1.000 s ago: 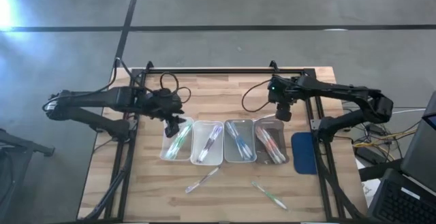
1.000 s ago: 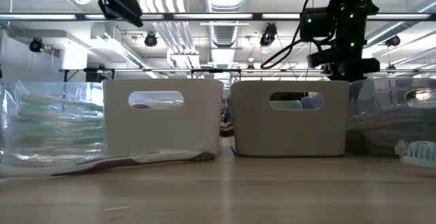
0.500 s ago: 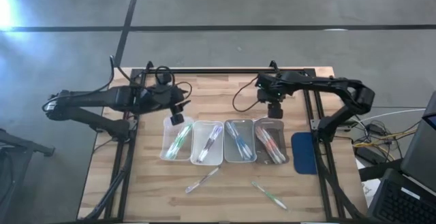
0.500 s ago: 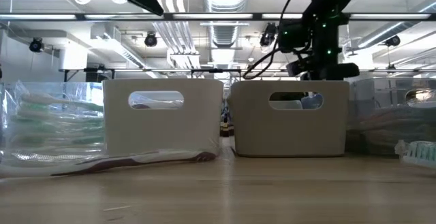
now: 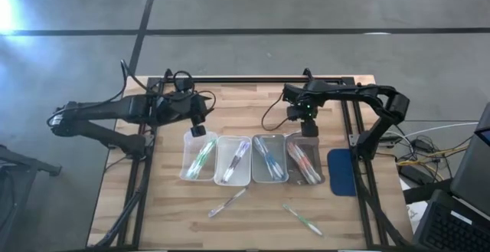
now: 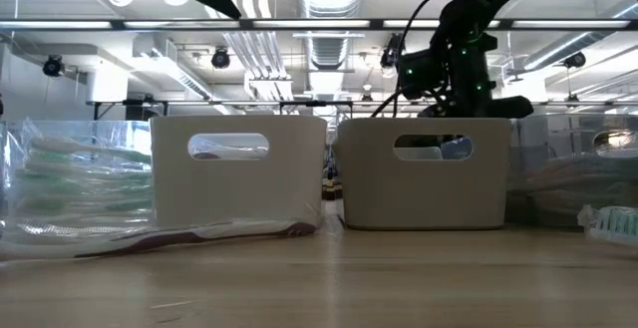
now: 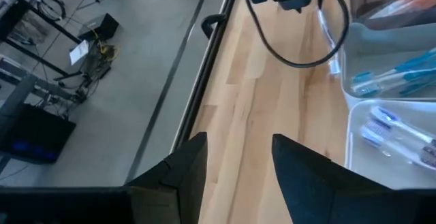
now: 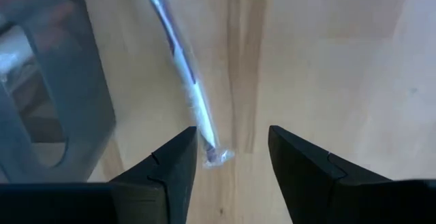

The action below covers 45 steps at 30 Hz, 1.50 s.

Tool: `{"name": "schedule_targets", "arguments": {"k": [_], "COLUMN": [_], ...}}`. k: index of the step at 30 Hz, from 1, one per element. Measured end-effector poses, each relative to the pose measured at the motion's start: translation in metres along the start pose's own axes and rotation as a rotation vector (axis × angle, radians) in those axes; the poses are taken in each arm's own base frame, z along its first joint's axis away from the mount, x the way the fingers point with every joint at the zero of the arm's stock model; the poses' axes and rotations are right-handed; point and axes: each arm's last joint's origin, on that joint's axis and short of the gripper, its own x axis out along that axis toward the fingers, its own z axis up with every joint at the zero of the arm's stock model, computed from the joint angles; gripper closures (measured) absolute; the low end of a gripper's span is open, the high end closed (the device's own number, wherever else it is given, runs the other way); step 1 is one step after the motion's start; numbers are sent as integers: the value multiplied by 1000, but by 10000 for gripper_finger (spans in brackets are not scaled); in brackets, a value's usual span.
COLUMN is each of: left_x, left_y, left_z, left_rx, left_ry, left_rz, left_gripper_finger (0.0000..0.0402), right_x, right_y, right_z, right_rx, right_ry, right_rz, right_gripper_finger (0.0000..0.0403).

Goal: Pick & Place Toothbrushes
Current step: Put the purple toothbrush into the white bin

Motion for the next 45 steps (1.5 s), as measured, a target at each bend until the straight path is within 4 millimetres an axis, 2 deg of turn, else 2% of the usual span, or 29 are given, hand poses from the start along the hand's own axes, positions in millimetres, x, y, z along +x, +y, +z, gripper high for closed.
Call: {"name": "schedule_targets", "arguments": {"k": [7, 12, 20, 28, 32, 39, 45], "left_x": [4, 5, 5, 5, 5, 5, 6], "left_y": [8, 10, 10, 10, 10, 10, 10], "left_z": [-2, -3, -3, -1, -1, -1, -1], "left_rx": [-14, -40, -63, -77, -77, -77, -76], "left_ry": [16, 22, 21, 6, 6, 6, 6], "left_rz": [34, 38, 33, 36, 36, 37, 36], "left_gripper_finger": [232, 232, 232, 232, 232, 232, 232], "right_x": [3, 9, 24, 21, 27, 40, 41], "right_y": [3, 7, 10, 7, 7, 7, 4], "right_z": [-1, 0, -6, -3, -4, -3, 1], "right_rx": [-30, -37, -70, -108, -113, -137, -135], "right_ry": [-19, -84, -83, -85, -70, -50, -48], "right_rz": [70, 158, 153, 88, 97, 138, 69], "right_gripper_finger": [208, 213, 231, 217, 214, 235, 265]}}
